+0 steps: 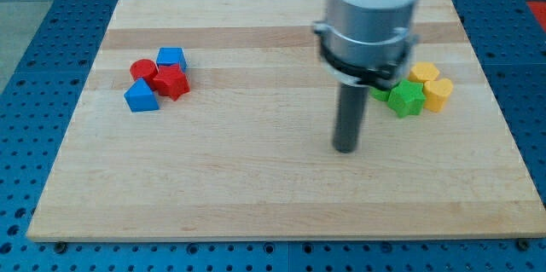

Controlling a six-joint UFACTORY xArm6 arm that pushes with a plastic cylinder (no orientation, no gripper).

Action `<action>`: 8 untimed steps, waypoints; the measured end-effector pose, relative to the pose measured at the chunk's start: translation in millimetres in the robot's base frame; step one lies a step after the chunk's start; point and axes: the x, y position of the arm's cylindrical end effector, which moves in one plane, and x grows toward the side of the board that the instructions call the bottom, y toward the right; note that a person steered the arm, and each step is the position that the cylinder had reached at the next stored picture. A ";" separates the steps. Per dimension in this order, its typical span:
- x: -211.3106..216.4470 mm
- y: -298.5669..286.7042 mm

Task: Push the group of blocks slightly left

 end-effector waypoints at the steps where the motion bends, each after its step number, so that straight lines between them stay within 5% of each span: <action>1: -3.0 57.2; 3: -28.9 133.3; 8: -69.4 132.1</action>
